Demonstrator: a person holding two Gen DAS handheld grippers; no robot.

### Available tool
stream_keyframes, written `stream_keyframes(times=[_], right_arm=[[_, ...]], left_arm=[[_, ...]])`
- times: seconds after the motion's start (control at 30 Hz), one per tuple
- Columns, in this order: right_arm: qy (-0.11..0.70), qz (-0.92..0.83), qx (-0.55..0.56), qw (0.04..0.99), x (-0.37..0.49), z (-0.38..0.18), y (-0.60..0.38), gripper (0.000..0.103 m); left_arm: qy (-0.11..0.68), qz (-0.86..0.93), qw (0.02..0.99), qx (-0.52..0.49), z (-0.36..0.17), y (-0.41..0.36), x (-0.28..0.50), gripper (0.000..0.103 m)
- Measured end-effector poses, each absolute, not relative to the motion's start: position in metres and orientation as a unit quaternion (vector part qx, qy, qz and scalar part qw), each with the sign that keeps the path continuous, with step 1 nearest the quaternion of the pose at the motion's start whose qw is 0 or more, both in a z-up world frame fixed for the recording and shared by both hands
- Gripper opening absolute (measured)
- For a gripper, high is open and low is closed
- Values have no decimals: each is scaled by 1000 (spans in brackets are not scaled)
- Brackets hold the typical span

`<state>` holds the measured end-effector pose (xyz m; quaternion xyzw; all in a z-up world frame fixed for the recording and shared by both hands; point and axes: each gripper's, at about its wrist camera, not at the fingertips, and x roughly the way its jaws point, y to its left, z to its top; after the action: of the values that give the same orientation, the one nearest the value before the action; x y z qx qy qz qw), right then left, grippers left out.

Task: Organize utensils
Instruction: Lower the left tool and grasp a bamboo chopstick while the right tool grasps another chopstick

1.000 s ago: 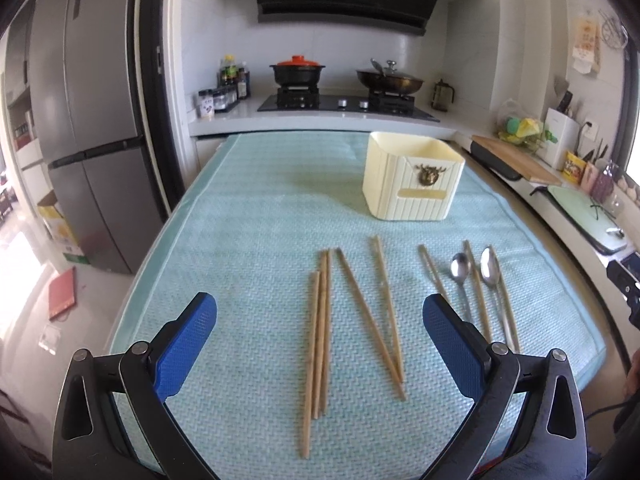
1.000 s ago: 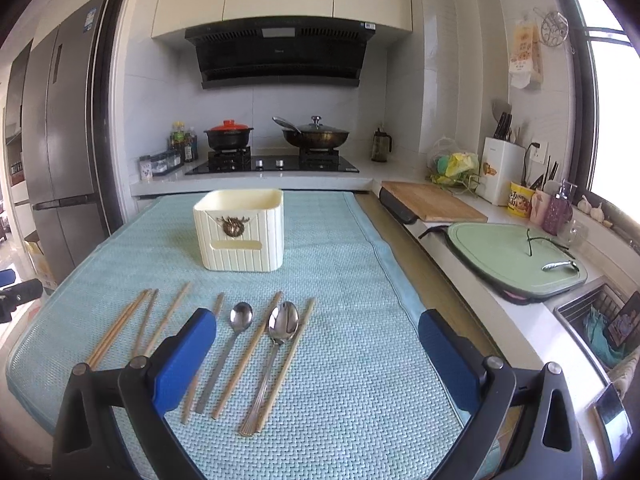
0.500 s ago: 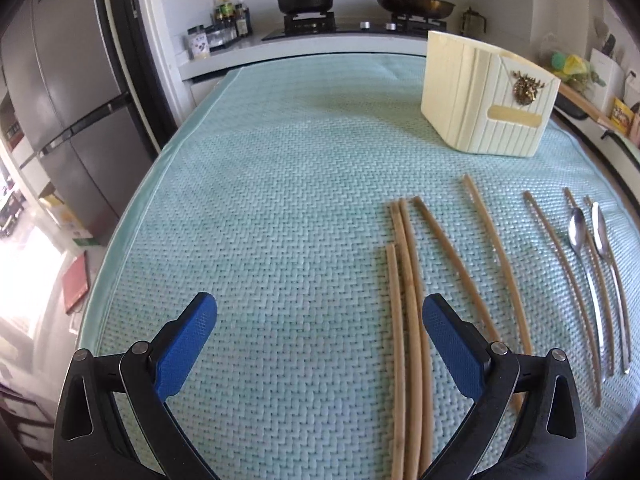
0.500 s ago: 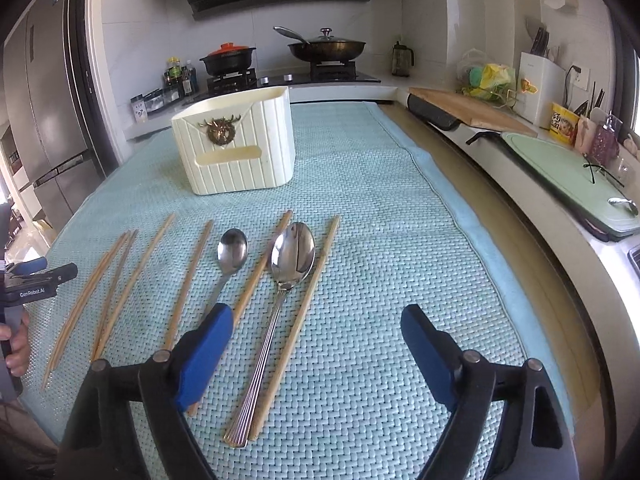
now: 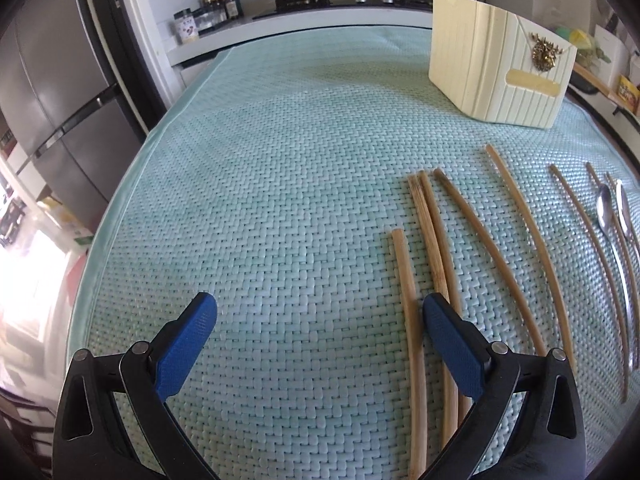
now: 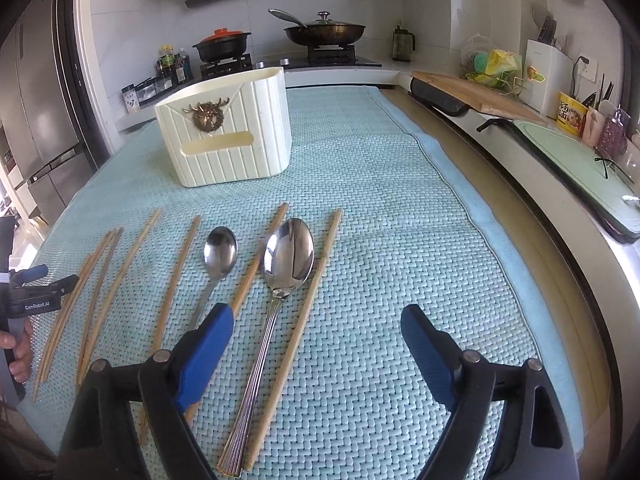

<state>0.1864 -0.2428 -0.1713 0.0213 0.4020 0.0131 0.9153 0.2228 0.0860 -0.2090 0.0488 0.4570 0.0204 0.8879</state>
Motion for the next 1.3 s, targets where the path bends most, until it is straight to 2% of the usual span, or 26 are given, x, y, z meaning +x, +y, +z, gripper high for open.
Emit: stream_keyframes(times=[0.1, 0.2, 0.27, 0.3, 0.37, 0.4, 0.43, 0.57, 0.7, 0.83, 1.0, 1.07, 1.13, 1.17, 1.2, 1.3], right_arm=[[413, 13, 13, 911, 194, -181, -241, 72], [424, 19, 8, 905, 205, -191, -238, 65], [430, 27, 0, 903, 211, -197, -234, 56], [437, 31, -10, 899, 214, -202, -232, 47], [434, 26, -19, 900, 215, -203, -233, 44], [440, 16, -29, 898, 216, -204, -235, 36], [444, 13, -28, 895, 216, -206, -239, 34], [450, 6, -35, 892, 211, -209, -249, 33], [460, 10, -31, 887, 216, -207, -255, 33], [465, 23, -51, 884, 244, -206, -254, 33], [480, 52, -66, 873, 289, -207, -253, 33], [481, 61, -72, 872, 299, -206, -254, 28], [482, 66, -78, 870, 306, -205, -253, 11], [484, 68, -75, 869, 309, -205, -254, 11], [486, 70, -70, 868, 312, -205, -256, 9], [488, 77, -46, 868, 317, -204, -261, 6]], left_arm=[[460, 18, 886, 49, -209, 88, 221, 102], [466, 13, 884, 39, -209, 91, 220, 102], [471, 11, 882, 31, -210, 93, 219, 102], [473, 11, 881, 28, -210, 94, 219, 102], [477, 11, 879, 24, -210, 96, 219, 102], [480, 11, 877, 22, -210, 97, 219, 102], [482, 11, 876, 20, -210, 98, 218, 102], [485, 6, 874, 18, -211, 99, 220, 102], [491, -6, 871, 16, -209, 97, 224, 94], [495, -18, 868, 29, -205, 90, 232, 80], [510, -41, 859, 26, -202, 83, 244, 56], [511, -51, 858, 31, -201, 78, 247, 44], [509, -59, 858, 38, -200, 72, 250, 23], [508, -62, 858, 40, -200, 70, 251, 18], [507, -66, 858, 41, -200, 68, 252, 8], [502, -71, 861, 43, -199, 63, 255, 6]])
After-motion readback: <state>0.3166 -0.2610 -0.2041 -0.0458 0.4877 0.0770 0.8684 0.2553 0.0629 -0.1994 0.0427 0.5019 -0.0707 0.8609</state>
